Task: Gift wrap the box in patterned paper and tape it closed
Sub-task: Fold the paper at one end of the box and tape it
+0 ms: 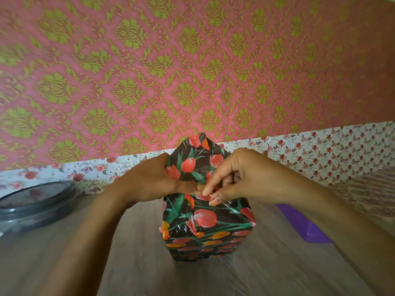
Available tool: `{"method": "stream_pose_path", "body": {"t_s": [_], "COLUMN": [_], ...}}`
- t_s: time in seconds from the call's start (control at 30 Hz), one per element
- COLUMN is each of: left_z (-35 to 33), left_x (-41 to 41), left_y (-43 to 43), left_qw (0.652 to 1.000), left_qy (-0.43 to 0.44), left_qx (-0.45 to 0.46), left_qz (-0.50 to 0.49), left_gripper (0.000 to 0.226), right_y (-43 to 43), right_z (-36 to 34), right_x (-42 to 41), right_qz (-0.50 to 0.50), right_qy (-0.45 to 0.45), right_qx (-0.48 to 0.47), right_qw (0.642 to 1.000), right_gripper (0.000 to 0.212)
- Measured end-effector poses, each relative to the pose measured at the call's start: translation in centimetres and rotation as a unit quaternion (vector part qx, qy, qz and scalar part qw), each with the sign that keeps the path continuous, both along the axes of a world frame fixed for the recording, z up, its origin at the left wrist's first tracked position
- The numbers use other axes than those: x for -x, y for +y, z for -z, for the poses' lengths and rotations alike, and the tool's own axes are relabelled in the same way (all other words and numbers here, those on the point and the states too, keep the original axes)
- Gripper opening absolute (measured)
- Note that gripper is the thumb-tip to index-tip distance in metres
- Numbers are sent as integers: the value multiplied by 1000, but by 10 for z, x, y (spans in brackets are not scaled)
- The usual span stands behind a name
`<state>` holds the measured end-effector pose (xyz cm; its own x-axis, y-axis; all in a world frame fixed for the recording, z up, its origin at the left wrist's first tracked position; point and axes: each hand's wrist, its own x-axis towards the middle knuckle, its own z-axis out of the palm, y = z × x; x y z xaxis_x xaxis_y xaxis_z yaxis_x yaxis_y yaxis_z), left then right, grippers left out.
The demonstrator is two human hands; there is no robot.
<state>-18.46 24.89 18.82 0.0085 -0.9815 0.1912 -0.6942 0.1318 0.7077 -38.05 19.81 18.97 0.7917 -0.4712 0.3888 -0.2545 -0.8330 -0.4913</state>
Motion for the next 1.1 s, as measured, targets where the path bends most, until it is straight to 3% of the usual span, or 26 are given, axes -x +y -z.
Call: {"method": "stream_pose_path", "body": {"t_s": [0.17, 0.3, 0.43, 0.6, 0.67, 0.73, 0.8, 0.87, 0.9, 1.0, 1.07, 1.1], "left_z": [3, 4, 5, 6, 6, 5, 5, 5, 6, 5, 3, 2], "left_x": [-5, -7, -5, -5, -4, -4, -5, -6, -6, -3, -1, 0], "left_y": [-3, -6, -7, -8, -8, -7, -7, -8, -8, -8, -5, -3], "left_qw": [999, 1000, 999, 1000, 1000, 1000, 999, 998, 997, 997, 996, 996], "left_qy": [-23, -11, -17, -6, -4, -12, -22, -36, -38, -45, -56, -58], "left_qx": [2, 1, -1, 5, 6, 9, 16, 28, 35, 42, 38, 35], "left_qz": [-24, -23, -28, -25, -16, -16, -28, -48, -51, -55, -52, -50], "left_gripper": [77, 86, 92, 84, 77, 74, 76, 86, 86, 83, 89, 91], "right_y": [-13, -23, -33, -52, -58, -68, -82, -94, -98, -111, -114, -115], "right_z": [-8, -4, 8, 38, 44, 51, 62, 76, 83, 94, 92, 91], "right_x": [-1, 7, 16, 36, 53, 76, 102, 128, 137, 149, 146, 142], "right_qz": [143, 177, 114, 4, 79, 239, 416, 533, 553, 521, 493, 485], "right_qy": [37, 18, -21, -152, -215, -288, -349, -314, -275, -110, -105, -159], "right_qx": [-8, -36, -217, -422, -397, -283, -111, 9, 0, -127, -188, -211], "right_qw": [989, 983, 969, 894, 889, 883, 832, 786, 786, 837, 843, 834], "right_gripper": [55, 64, 57, 37, 37, 26, 16, 20, 26, 45, 38, 33]}}
